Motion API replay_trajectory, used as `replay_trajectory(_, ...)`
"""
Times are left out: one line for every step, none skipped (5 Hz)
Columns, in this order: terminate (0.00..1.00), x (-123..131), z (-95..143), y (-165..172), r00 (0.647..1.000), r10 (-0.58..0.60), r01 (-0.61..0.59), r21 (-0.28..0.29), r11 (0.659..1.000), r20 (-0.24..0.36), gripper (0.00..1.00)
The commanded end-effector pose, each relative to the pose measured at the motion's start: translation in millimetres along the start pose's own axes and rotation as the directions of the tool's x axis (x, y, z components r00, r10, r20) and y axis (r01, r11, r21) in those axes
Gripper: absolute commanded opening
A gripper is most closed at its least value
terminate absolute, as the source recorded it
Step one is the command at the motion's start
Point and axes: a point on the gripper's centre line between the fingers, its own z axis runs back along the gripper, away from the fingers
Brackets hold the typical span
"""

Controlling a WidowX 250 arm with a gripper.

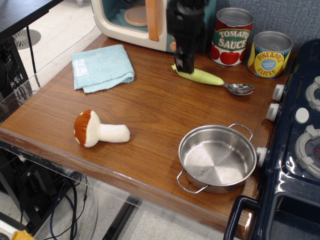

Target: Move the spoon to the back right corner

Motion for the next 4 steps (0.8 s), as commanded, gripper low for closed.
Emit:
replay_trajectory(0.0,19.7,56.7,2.1,0.999,0.007,-0.012,-0.135,0.991,-0.037,1.0)
replay_trajectory(0.0,19.7,56.7,2.1,0.999,0.007,-0.012,-0.135,0.991,-0.037,1.0)
replay_trajectory(0.0,19.7,56.7,2.1,0.999,0.007,-0.012,-0.135,0.991,-0.037,1.0)
replay_trajectory(1.0,19.7,56.7,2.1,0.999,0.007,-0.012,-0.135,0.991,-0.037,1.0)
